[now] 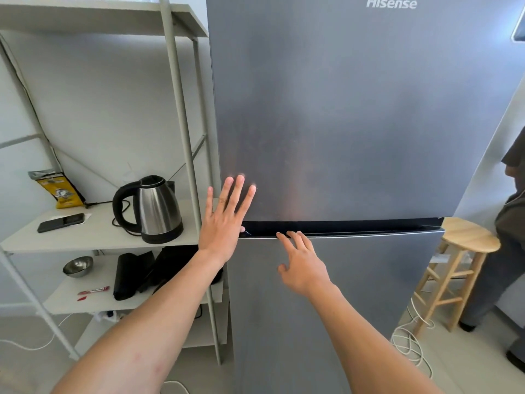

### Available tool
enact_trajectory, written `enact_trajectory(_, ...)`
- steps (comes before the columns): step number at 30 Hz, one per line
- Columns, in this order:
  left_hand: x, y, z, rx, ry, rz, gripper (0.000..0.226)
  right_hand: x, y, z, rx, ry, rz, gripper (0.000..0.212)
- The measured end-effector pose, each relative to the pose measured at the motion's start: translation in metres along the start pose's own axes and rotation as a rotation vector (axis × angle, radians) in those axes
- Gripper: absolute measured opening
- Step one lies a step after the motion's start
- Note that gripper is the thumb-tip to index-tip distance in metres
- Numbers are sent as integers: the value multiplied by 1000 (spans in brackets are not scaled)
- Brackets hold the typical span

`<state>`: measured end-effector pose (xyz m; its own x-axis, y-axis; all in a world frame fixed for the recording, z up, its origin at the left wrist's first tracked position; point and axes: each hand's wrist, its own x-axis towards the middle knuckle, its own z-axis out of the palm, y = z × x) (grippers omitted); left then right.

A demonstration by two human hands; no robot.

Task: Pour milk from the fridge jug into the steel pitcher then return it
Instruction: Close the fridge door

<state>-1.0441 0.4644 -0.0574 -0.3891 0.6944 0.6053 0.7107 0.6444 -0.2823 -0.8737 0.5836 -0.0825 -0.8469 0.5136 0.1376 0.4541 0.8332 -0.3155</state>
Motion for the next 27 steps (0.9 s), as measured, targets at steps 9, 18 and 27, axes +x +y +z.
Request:
enact_trajectory(9, 4, -3, 10, -11, 34, 32, 124, 6, -3, 6, 16, 17, 35, 73)
enact_trajectory(18, 9, 0, 4, 19, -190, 10, 115, 5, -4, 9, 26, 7, 50, 75)
enact_trajectory(27, 12, 2, -7, -26, -300, -16, 114, 4, -5, 9, 18, -13, 62, 76)
